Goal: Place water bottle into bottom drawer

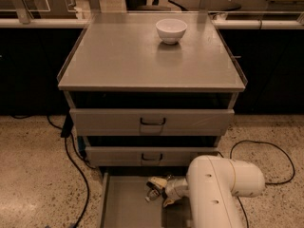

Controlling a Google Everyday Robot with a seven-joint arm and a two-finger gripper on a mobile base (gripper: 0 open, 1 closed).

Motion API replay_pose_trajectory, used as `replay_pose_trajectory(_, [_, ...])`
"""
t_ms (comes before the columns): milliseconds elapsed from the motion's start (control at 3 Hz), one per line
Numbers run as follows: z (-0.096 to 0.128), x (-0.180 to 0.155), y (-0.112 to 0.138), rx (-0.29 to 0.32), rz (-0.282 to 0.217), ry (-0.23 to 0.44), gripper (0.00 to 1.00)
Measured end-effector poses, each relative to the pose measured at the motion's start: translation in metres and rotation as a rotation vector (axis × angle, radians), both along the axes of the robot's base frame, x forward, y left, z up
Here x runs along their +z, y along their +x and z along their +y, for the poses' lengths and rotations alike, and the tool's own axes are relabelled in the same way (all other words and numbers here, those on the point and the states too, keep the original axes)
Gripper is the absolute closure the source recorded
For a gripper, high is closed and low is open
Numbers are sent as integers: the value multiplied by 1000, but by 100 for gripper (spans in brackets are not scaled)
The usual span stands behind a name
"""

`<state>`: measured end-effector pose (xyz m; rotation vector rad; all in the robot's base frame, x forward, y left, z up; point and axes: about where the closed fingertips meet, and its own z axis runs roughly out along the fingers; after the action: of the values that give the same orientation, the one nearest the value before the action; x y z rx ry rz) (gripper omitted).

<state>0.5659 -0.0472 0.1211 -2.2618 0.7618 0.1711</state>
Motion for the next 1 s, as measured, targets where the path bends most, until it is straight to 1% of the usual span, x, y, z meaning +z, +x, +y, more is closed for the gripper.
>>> replay_pose_trajectory(667, [0, 4, 0, 0, 0, 0, 0])
replay_pose_trajectory(1000, [-6, 21, -8, -5, -32, -7, 0])
